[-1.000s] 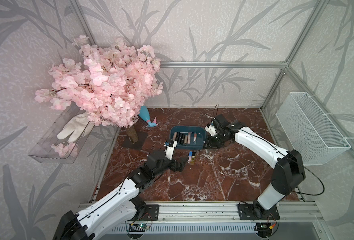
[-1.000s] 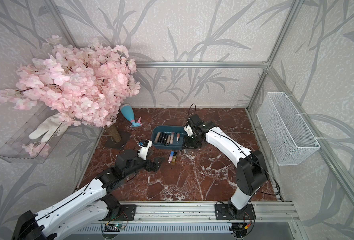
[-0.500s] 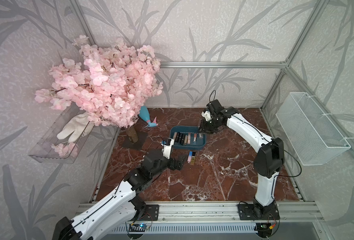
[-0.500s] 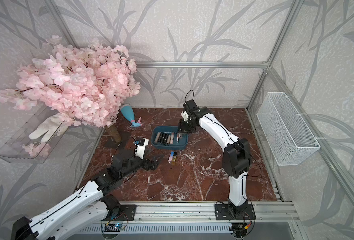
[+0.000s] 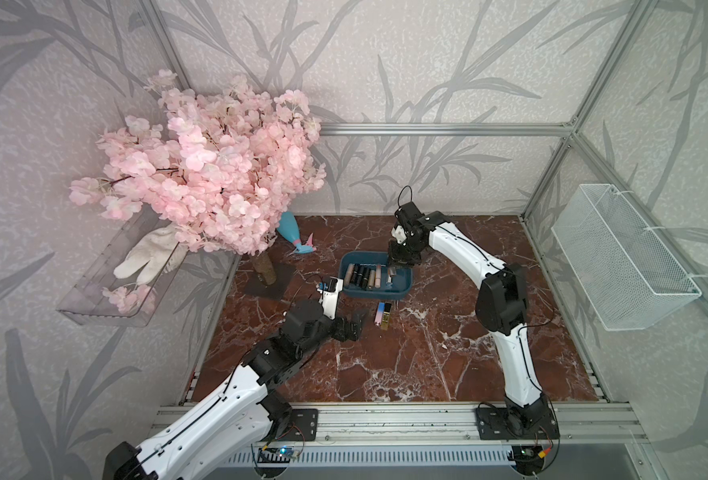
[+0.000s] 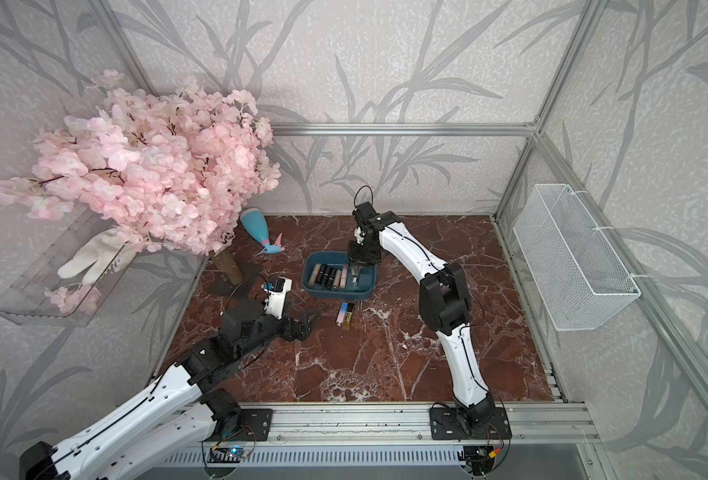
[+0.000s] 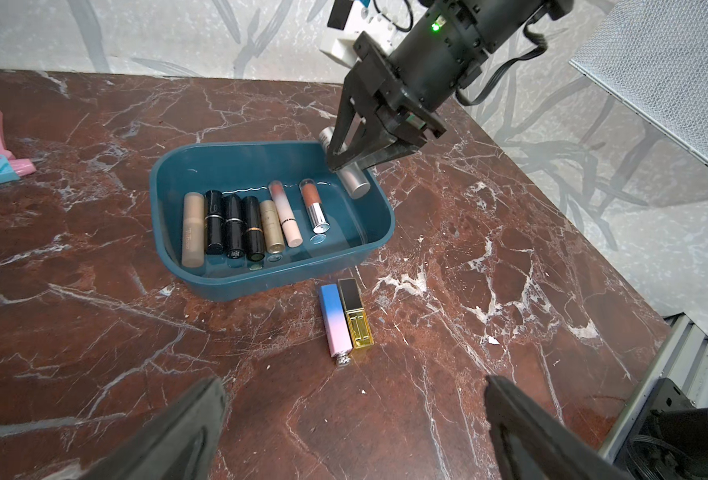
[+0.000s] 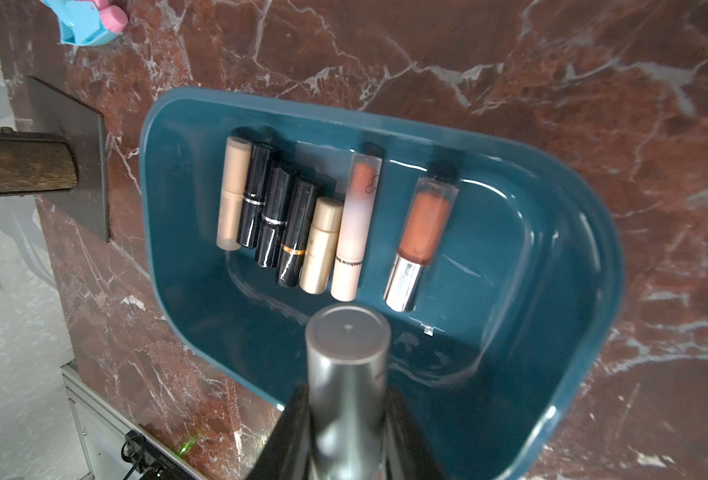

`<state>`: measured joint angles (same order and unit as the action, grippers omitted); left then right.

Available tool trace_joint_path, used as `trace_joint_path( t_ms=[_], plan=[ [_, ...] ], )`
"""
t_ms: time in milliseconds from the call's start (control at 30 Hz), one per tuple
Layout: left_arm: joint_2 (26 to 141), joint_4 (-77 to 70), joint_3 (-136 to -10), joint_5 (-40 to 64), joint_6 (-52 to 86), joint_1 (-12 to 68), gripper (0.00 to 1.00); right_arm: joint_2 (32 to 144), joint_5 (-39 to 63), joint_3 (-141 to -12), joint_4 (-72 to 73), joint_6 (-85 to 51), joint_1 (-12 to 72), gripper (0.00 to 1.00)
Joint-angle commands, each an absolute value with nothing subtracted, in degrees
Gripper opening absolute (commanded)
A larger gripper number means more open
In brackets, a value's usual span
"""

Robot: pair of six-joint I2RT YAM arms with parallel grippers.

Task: Put the lipstick into the storage box
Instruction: Place the lipstick in the storage box.

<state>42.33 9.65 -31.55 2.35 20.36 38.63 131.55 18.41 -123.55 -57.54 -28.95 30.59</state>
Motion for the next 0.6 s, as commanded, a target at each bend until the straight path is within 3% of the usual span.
trace_joint_path(
  t_ms=[0, 300, 567],
  plan=[
    [40.9, 11.9, -33.4, 0.6, 20.7, 38.6, 1.0, 135.4, 16.4, -128.9, -61.7, -29.2, 31.4, 0.26],
    [38.3, 15.2, -33.1, -1.4, 20.1, 38.2, 1.0, 145.1, 12.0, -141.6, -66.9, -30.7, 33.1, 0.26],
    [38.4, 16.3, -33.9, -0.8, 19.0, 37.3, 1.0, 147.8, 8.6, -142.6, -67.6, -32.8, 33.4, 0.27]
  ],
)
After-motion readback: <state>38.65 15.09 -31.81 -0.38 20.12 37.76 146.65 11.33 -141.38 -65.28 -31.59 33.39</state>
